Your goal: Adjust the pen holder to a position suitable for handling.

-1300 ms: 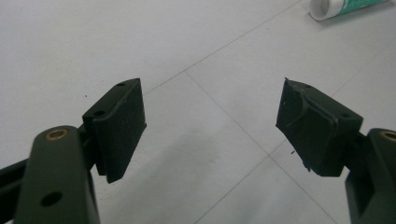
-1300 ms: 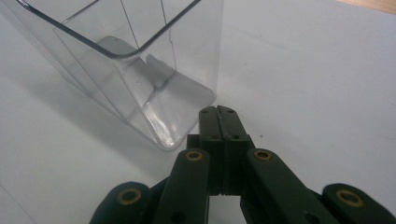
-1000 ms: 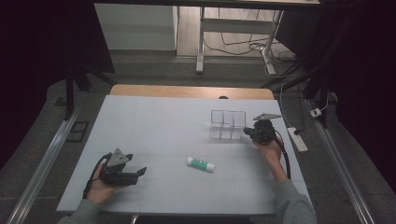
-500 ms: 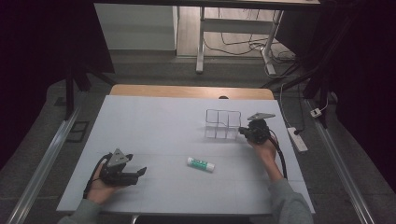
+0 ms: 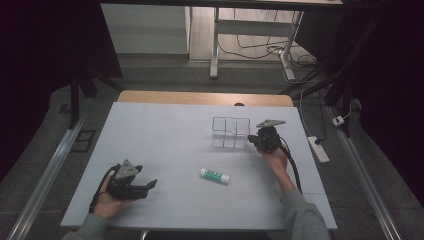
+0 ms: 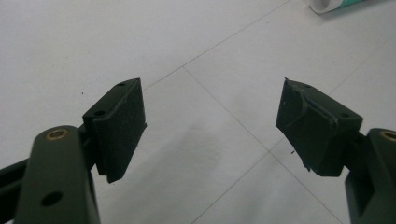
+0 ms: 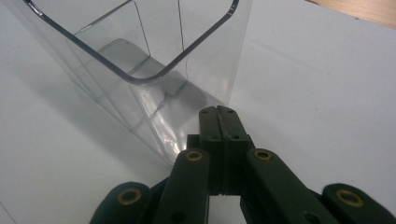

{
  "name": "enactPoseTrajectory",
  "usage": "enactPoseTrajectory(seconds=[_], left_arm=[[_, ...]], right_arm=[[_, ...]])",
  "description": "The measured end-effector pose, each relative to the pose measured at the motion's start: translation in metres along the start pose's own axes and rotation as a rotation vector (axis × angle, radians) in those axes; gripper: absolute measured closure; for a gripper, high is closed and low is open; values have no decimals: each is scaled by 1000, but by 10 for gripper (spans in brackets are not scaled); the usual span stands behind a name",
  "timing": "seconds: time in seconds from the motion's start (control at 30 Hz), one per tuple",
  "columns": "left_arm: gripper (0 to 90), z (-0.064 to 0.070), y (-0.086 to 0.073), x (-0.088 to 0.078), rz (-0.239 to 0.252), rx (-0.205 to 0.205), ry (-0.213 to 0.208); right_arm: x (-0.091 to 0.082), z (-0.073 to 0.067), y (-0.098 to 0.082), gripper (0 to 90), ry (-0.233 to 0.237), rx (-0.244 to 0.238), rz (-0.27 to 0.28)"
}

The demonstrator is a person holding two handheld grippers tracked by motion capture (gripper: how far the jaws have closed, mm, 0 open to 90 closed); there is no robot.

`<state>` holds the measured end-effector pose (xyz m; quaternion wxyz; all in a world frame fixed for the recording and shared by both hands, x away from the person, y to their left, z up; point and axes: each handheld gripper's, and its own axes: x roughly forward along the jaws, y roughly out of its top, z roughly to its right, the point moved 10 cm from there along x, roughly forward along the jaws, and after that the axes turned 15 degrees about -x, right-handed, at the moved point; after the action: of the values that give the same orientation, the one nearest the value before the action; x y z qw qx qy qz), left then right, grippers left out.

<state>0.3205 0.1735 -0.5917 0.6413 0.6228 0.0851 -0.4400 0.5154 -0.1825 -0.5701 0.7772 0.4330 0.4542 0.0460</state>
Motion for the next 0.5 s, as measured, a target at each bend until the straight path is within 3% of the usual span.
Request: enactPoseTrajectory(seconds=[0.5], left_arm=[[238, 3, -2, 2, -7, 0, -2]], right_arm=[[24, -23, 24, 895, 37, -31, 18]])
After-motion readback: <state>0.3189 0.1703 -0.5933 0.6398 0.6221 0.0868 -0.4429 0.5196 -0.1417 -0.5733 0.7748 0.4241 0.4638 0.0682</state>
